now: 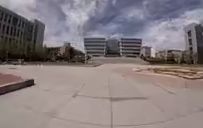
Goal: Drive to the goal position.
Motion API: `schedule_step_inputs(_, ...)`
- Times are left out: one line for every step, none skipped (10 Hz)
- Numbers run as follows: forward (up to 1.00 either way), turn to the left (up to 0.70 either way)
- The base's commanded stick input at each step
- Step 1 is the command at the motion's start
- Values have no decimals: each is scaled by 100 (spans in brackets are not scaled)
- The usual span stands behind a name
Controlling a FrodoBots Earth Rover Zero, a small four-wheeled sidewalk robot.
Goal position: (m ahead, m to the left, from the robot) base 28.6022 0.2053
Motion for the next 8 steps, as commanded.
schedule_step_inputs(100, 0)
schedule_step_inputs(100, 0)
schedule_step_inputs(100, 0)
schedule_step_inputs(100, 0)
schedule_step_inputs(100, 0)
schedule_step_inputs(100, 0)
schedule_step_inputs(100, 0)
schedule_step_inputs(100, 0)
